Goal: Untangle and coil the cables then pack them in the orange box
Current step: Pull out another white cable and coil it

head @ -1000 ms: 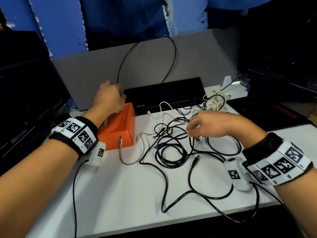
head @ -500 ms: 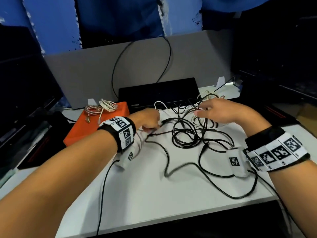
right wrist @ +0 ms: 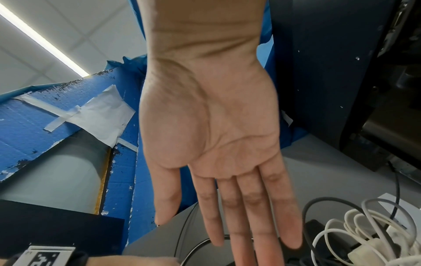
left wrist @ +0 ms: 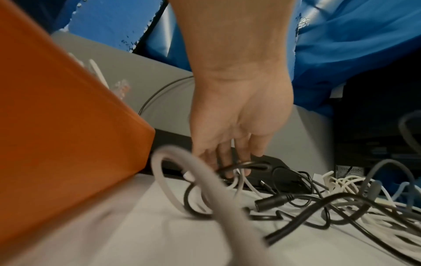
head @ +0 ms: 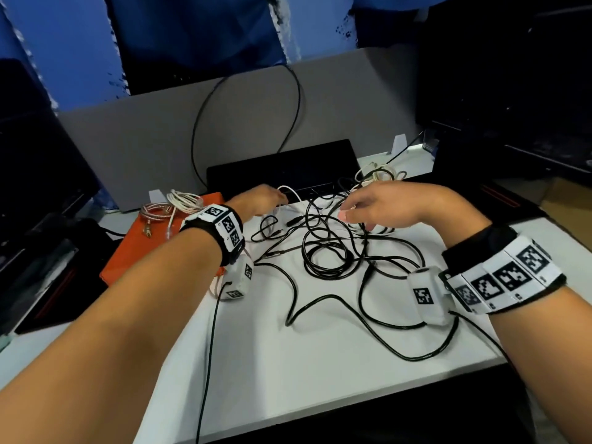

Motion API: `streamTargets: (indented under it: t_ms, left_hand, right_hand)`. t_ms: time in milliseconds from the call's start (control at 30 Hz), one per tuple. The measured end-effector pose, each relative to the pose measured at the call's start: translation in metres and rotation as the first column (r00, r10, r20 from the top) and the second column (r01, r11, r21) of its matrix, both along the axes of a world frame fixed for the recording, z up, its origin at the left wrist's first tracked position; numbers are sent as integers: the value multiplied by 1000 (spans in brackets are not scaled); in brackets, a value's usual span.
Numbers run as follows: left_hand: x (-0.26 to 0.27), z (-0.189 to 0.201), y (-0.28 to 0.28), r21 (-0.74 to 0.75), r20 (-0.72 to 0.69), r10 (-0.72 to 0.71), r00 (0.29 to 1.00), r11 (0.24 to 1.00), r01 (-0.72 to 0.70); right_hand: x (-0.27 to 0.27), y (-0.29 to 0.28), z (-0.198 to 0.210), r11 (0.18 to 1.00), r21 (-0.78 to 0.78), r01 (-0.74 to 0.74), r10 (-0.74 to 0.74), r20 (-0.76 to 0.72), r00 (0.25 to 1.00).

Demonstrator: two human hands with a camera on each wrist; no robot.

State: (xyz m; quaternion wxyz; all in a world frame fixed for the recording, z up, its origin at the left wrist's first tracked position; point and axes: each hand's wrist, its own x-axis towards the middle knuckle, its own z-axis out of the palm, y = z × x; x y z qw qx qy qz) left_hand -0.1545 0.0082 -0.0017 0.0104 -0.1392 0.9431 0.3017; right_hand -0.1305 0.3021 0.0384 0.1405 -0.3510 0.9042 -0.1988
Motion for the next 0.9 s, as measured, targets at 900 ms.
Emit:
streamTargets:
  t_ms: [900]
  left_hand:
    - [-12,36,21,518,-514,321,795,855,-10]
  right_hand:
    - [5,-17,-12,997,-29,-71,71,-4,997]
